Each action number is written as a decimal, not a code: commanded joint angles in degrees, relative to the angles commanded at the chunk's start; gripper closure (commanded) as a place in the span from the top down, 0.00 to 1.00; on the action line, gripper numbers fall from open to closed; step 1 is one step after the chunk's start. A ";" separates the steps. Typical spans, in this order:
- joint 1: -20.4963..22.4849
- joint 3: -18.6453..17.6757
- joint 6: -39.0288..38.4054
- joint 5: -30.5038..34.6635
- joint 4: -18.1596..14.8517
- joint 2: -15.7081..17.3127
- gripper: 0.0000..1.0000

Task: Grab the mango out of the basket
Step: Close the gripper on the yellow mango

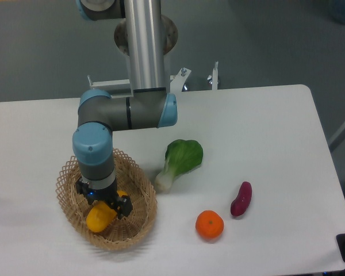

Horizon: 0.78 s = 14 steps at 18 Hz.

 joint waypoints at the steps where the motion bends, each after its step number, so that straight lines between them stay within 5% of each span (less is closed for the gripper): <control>1: 0.00 -0.09 0.00 0.00 0.00 0.00 0.96; 9: 0.00 0.00 -0.26 0.00 0.00 0.35 0.60; 14: 0.00 0.00 -0.09 0.00 0.09 0.53 0.50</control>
